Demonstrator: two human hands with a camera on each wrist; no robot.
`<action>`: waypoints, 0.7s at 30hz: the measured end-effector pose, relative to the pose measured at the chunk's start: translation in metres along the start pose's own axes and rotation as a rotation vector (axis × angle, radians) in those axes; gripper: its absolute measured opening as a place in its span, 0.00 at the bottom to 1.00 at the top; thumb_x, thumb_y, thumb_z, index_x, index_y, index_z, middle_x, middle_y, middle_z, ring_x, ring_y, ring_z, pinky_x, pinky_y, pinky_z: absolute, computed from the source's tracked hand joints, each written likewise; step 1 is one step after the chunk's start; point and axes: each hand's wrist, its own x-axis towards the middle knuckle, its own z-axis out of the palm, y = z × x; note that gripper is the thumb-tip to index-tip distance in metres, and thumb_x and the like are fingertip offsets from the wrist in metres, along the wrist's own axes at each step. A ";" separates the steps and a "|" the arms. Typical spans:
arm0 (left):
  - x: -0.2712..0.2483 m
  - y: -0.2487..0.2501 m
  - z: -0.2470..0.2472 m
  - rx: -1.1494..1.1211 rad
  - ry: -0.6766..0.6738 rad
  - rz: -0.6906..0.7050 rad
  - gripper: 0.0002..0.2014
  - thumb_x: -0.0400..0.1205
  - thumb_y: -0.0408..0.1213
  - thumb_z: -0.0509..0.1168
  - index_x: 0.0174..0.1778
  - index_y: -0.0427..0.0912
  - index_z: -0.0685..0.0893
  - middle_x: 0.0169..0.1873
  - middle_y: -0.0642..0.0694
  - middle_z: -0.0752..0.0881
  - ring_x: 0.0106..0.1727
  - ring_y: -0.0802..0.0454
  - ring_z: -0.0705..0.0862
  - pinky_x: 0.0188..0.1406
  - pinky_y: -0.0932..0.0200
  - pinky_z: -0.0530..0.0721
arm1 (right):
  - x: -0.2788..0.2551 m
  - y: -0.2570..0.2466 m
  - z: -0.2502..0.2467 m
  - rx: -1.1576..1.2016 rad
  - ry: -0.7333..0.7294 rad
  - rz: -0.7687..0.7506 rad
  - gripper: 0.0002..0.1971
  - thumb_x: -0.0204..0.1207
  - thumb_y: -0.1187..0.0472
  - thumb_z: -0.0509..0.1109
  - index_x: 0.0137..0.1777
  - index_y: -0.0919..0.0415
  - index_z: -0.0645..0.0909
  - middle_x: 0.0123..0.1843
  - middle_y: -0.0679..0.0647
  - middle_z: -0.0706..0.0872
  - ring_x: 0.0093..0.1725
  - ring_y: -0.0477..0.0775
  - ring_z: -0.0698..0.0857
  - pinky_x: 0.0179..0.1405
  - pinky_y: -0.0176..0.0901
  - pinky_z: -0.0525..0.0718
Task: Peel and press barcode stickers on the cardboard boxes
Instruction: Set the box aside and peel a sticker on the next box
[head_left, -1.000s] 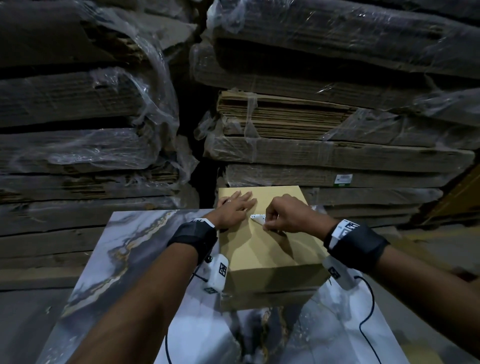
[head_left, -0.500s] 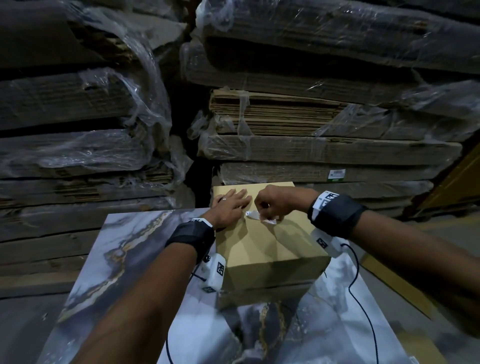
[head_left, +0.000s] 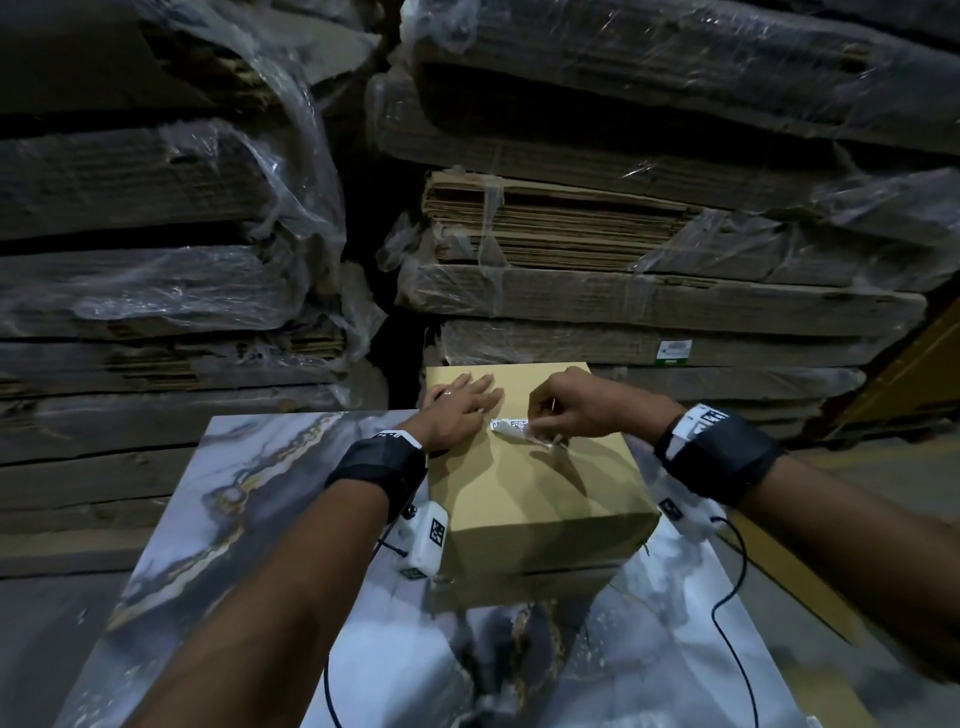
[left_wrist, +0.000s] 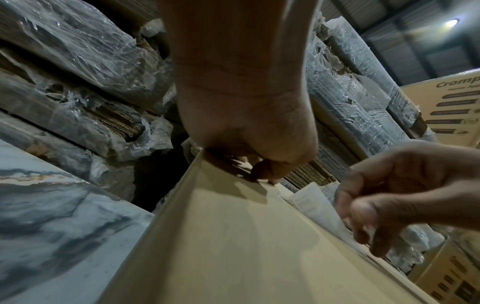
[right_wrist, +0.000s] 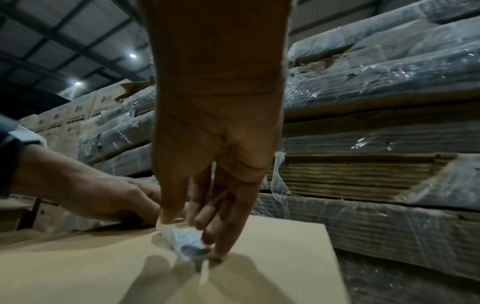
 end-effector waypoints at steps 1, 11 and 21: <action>0.000 0.000 0.000 -0.007 0.006 -0.005 0.40 0.72 0.48 0.45 0.86 0.61 0.65 0.89 0.57 0.53 0.89 0.53 0.47 0.77 0.59 0.45 | -0.006 0.003 0.003 -0.003 0.032 -0.007 0.11 0.79 0.48 0.78 0.53 0.55 0.90 0.42 0.46 0.91 0.40 0.46 0.88 0.45 0.49 0.87; 0.001 0.001 -0.001 -0.014 0.011 -0.005 0.40 0.71 0.47 0.46 0.86 0.59 0.66 0.89 0.56 0.53 0.89 0.54 0.48 0.65 0.67 0.48 | -0.028 0.008 0.045 -0.131 0.277 -0.032 0.09 0.83 0.51 0.68 0.46 0.53 0.86 0.44 0.49 0.86 0.42 0.55 0.83 0.41 0.52 0.81; 0.002 0.003 -0.004 -0.020 -0.021 -0.023 0.40 0.72 0.47 0.46 0.86 0.58 0.64 0.89 0.55 0.52 0.90 0.52 0.47 0.80 0.54 0.45 | -0.006 0.019 0.027 -0.265 0.015 -0.176 0.09 0.90 0.56 0.59 0.54 0.62 0.76 0.48 0.55 0.75 0.40 0.54 0.72 0.42 0.47 0.67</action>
